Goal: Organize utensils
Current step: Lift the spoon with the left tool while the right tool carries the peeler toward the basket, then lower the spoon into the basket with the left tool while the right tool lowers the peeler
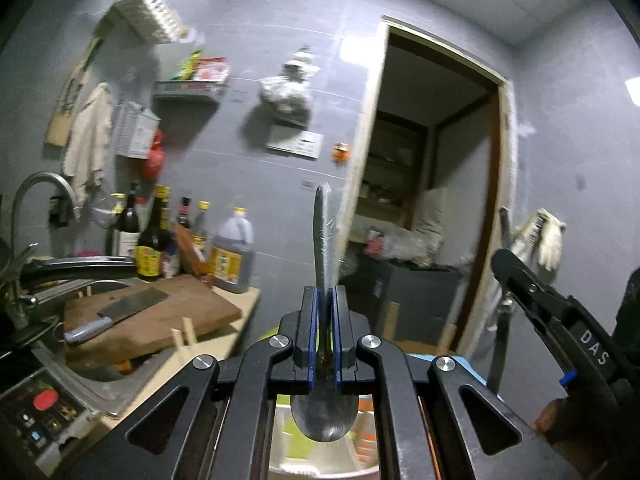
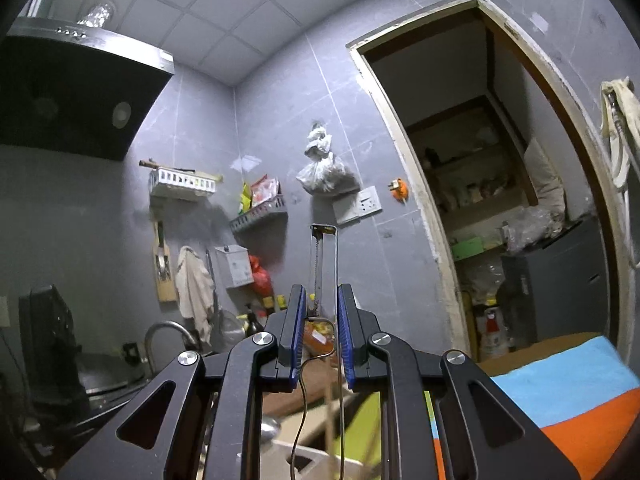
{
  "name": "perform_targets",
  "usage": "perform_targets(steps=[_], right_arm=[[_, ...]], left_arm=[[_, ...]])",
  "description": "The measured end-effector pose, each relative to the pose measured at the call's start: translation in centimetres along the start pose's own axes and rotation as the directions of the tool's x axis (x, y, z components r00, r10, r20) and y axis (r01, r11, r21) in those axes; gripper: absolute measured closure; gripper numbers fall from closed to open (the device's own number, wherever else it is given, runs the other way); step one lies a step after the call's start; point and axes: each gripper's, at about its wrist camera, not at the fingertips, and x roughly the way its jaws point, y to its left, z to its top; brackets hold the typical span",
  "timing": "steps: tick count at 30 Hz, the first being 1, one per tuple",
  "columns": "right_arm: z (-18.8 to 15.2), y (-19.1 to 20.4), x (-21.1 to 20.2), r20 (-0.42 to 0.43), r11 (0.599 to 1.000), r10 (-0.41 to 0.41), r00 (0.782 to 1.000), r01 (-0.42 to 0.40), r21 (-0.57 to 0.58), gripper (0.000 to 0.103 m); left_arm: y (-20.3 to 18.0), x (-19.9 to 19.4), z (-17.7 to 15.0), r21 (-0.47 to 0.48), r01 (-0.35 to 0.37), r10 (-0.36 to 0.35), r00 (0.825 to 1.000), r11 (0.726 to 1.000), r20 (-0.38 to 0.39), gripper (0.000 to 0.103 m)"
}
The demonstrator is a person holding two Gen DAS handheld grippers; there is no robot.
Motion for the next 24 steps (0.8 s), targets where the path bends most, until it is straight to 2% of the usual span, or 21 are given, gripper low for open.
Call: perform_targets(steps=[5, 12, 24], right_arm=[[-1.5, 0.6, 1.8, 0.007, 1.0, -0.019, 1.0, 0.019, -0.002, 0.089], [-3.7, 0.4, 3.2, -0.055, 1.0, -0.028, 0.998, 0.028, 0.01, 0.089], [-5.7, 1.5, 3.6, -0.061, 0.994, -0.057, 0.997, 0.051, -0.093, 0.089]], left_arm=[[1.9, 0.8, -1.0, -0.03, -0.039, 0.039, 0.999, 0.999, -0.009, 0.098], [3.7, 1.9, -3.1, -0.095, -0.087, 0.084, 0.996, 0.992, -0.026, 0.098], [3.0, 2.0, -4.1, -0.044, -0.1, 0.098, 0.994, 0.994, -0.038, 0.098]])
